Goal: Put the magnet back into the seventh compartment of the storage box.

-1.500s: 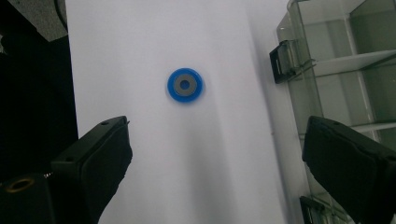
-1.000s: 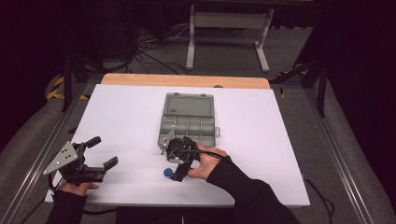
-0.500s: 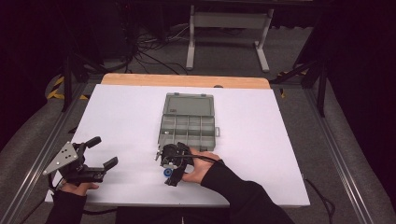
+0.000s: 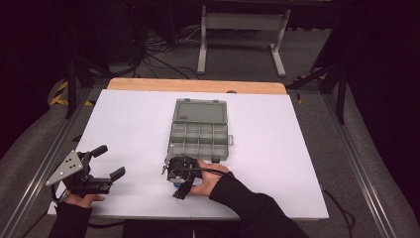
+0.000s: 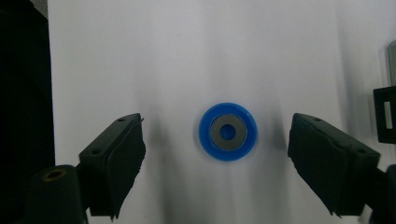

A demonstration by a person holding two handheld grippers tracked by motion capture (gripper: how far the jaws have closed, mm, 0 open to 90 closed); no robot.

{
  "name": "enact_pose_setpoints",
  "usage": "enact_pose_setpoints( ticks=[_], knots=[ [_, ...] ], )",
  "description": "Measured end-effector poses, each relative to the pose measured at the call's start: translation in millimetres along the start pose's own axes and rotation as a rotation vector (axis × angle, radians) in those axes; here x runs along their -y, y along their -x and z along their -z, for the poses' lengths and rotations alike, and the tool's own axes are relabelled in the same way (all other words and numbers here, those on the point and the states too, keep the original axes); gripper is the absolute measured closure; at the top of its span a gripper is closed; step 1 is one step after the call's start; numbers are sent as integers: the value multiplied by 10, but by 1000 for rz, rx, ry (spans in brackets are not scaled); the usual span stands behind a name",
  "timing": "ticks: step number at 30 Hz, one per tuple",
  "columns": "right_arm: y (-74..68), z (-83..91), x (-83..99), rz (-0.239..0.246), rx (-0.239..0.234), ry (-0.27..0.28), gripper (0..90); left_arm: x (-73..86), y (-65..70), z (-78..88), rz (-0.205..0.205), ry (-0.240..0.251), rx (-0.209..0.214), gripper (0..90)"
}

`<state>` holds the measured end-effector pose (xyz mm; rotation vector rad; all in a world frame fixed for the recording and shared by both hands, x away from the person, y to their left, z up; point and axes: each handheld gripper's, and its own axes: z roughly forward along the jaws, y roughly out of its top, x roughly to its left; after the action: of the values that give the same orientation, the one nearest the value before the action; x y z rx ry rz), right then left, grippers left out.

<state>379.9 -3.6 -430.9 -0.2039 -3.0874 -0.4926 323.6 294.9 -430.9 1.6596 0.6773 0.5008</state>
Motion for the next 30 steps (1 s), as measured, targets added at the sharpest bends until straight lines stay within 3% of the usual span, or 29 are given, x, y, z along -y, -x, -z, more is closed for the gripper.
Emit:
enact_pose_setpoints(
  ticks=[17, 30],
  knots=[
    [-9, 14, -9, 6, 42, 9, 614, 3, 5, -7, 4, 2, 2, 14],
    [-14, 138, 16, 1, 38, 41, 618, 1, -2, 0, 2, -1, 3, 15]
  ],
)
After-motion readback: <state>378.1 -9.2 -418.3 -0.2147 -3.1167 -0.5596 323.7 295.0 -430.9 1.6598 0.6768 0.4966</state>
